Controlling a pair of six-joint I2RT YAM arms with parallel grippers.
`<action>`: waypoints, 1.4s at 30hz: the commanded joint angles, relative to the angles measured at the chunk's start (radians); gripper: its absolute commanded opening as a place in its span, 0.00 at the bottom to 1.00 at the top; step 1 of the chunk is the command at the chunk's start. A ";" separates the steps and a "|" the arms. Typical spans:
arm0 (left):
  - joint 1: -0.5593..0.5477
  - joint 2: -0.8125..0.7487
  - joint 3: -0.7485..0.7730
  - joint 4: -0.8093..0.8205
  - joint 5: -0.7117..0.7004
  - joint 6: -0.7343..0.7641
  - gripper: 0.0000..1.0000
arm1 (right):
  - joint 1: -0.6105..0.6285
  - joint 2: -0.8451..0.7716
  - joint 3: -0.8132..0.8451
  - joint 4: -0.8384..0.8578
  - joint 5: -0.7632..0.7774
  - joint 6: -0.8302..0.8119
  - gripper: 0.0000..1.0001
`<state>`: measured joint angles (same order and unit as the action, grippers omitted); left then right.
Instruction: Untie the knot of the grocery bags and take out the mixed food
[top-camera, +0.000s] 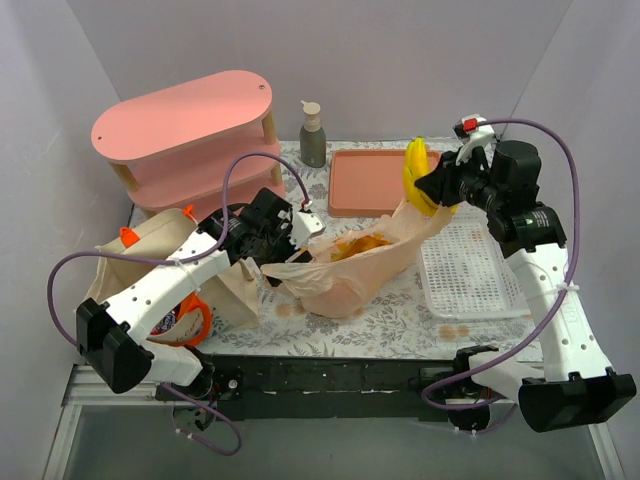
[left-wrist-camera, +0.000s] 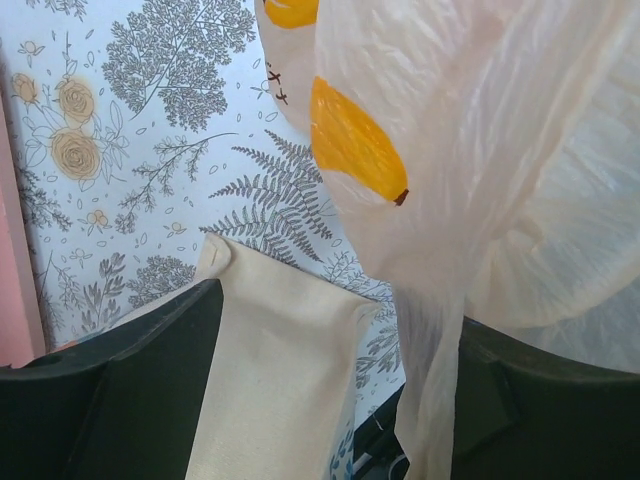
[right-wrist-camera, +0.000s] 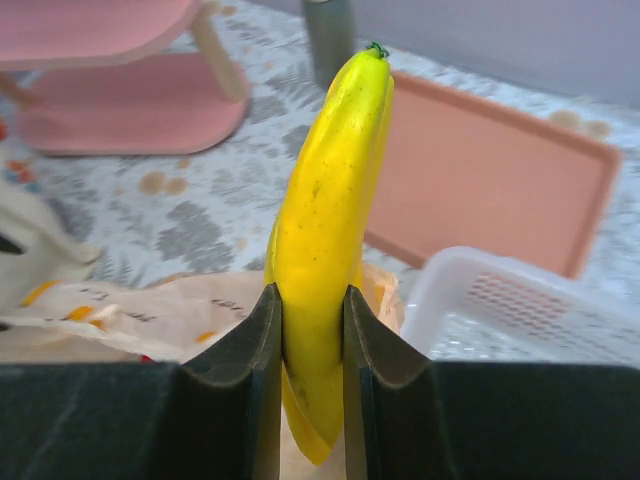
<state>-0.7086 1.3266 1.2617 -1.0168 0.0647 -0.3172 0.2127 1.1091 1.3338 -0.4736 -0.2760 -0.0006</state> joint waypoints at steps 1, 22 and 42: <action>0.003 0.014 0.047 -0.022 0.038 0.017 0.70 | -0.022 -0.045 -0.068 0.142 -0.490 0.175 0.01; 0.004 0.088 0.294 0.037 -0.215 -0.095 0.00 | 0.123 0.098 0.019 0.097 -0.929 0.310 0.01; 0.012 0.005 0.188 0.172 -0.407 -0.105 0.00 | 0.126 0.018 -0.035 -0.408 -1.160 0.031 0.01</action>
<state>-0.7021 1.3403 1.4326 -0.8936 -0.3012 -0.4011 0.3351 1.1191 1.2995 -0.7757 -1.3003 0.0853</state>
